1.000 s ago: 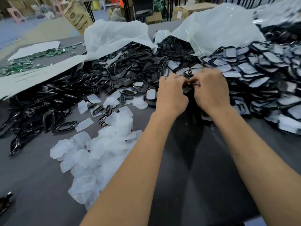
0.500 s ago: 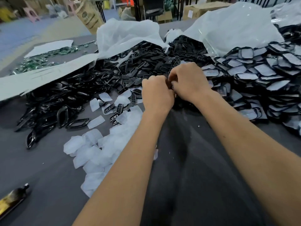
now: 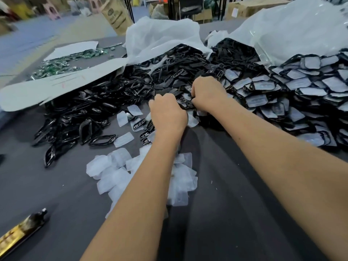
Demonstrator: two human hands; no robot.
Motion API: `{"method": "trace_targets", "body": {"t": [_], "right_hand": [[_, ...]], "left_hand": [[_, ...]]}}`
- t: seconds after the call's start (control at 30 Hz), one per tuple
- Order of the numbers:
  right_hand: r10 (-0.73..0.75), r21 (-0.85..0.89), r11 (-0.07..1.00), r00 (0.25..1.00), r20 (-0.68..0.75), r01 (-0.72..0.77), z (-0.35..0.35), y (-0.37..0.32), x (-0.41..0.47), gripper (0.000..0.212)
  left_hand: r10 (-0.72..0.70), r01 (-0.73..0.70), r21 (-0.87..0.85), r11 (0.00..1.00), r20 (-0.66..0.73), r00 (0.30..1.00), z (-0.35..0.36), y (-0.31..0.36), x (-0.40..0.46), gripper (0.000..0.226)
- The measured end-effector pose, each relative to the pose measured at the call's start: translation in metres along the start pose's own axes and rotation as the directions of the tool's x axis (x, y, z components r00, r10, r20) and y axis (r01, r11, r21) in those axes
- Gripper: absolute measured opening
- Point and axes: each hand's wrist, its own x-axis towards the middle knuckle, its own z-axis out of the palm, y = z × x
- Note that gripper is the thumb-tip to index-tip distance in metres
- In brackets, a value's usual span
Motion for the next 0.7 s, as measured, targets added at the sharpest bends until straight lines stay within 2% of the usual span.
{"method": "trace_targets", "body": {"t": [0.1, 0.2, 0.3, 0.4, 0.5, 0.57, 0.7], "right_hand": [[-0.006, 0.024, 1.0, 0.999, 0.054, 0.004, -0.003, 0.006, 0.002, 0.014], [-0.031, -0.03, 0.999, 0.996, 0.088, 0.034, -0.002, 0.009, 0.002, 0.03], [-0.037, 0.021, 0.999, 0.995, 0.088, 0.035, -0.004, 0.006, 0.003, 0.018], [-0.013, 0.048, 0.999, 0.998, 0.068, 0.01, -0.003, 0.004, 0.002, 0.019], [0.037, -0.046, 0.998, 0.999, -0.008, -0.037, 0.002, 0.004, -0.001, 0.035], [0.07, -0.102, 0.992, 0.997, 0.025, -0.067, 0.002, 0.004, -0.002, 0.05], [-0.007, -0.041, 0.999, 0.999, 0.034, 0.009, -0.002, 0.002, -0.001, 0.019]], "left_hand": [[-0.01, 0.011, -0.056, 0.998, 0.02, 1.0, 0.003, 0.007, 0.003, 0.028], [-0.019, 0.021, -0.098, 0.995, 0.021, 1.0, 0.002, 0.008, 0.005, 0.027], [-0.034, 0.034, -0.138, 0.99, 0.001, 0.999, -0.004, 0.006, 0.003, 0.028], [-0.052, 0.047, -0.169, 0.985, -0.023, 0.998, -0.011, -0.001, 0.002, 0.032], [-0.077, 0.068, -0.216, 0.974, -0.035, 0.996, -0.014, -0.005, 0.002, 0.03], [-0.065, 0.059, -0.219, 0.974, -0.021, 0.998, -0.013, 0.0, 0.001, 0.03], [0.0, 0.001, -0.196, 0.981, 0.007, 1.0, -0.006, 0.012, 0.001, 0.031]]}}
